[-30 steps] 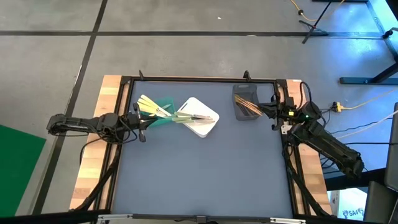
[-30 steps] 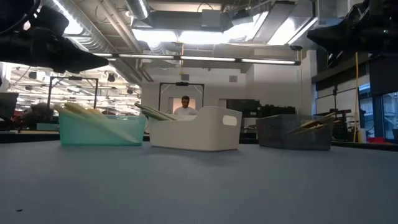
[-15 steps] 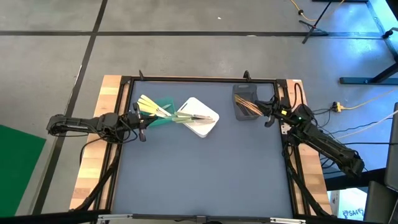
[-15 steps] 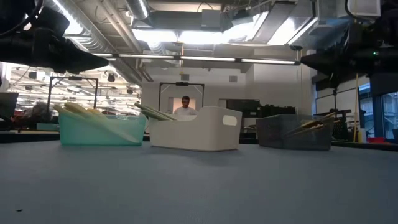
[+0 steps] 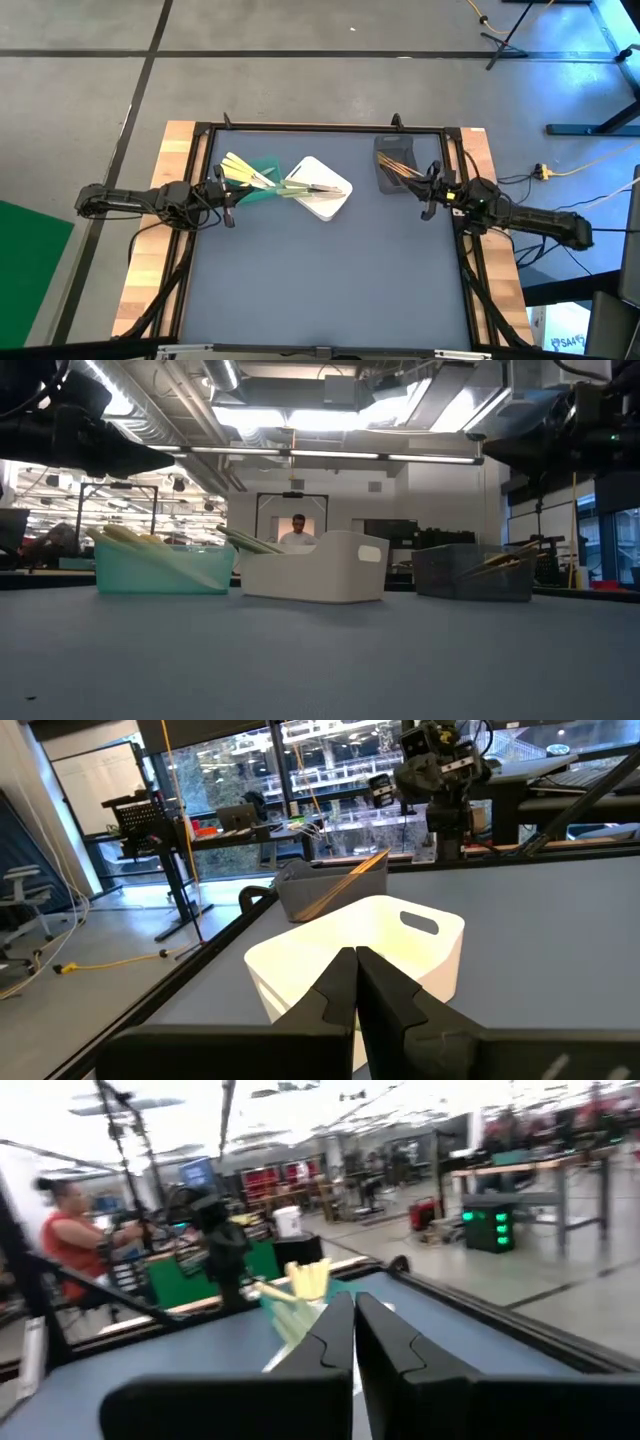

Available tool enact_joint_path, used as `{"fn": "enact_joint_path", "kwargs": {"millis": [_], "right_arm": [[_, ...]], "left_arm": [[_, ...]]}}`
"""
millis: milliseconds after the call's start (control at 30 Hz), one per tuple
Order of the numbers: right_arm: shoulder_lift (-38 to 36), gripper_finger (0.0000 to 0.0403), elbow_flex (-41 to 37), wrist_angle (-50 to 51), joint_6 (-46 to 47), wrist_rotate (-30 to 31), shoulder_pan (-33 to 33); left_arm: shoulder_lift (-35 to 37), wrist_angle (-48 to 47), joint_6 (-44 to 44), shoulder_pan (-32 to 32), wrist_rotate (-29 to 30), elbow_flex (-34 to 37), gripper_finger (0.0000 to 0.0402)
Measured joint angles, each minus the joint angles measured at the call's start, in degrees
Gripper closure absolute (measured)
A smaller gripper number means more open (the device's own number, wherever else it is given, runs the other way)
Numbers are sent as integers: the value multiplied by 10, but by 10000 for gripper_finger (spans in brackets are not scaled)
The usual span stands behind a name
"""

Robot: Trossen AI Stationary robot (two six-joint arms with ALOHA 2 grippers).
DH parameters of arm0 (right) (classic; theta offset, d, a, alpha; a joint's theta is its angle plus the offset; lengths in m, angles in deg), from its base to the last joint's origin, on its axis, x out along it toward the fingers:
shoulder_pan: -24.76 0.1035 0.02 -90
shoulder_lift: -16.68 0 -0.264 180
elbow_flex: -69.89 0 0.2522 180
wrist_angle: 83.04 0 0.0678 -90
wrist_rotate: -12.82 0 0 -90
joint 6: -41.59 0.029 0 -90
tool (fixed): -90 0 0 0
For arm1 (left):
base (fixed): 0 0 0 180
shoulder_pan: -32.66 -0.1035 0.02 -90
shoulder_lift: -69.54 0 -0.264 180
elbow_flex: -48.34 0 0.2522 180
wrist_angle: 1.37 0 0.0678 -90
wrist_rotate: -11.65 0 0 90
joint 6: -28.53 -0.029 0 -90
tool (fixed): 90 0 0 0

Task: Sort silverware by color (type)
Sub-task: Return to Home Position

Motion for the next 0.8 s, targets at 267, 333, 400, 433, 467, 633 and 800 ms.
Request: {"fn": "enact_joint_path", "kwargs": {"millis": [267, 333, 400, 433, 467, 633, 800], "right_arm": [[1, 398, 0, 23, -54, 31, 54], [0, 398, 0, 34, -63, 25, 52], [0, 398, 0, 56, -70, 24, 52], [1, 398, 0, 66, -71, 29, 52], [0, 398, 0, 73, -71, 35, 52], [1, 398, 0, 105, -73, 55, 52], [-6, 398, 0, 100, -71, 50, 52]], "left_arm": [[0, 0, 0, 0, 0, 0, 400], [0, 0, -1, 0, 1, 0, 400], [0, 0, -1, 0, 1, 0, 400], [0, 0, -1, 0, 1, 0, 400], [0, 0, -1, 0, 1, 0, 400], [0, 0, -1, 0, 0, 0, 400], [0, 0, -16, 0, 1, 0, 400]]}}
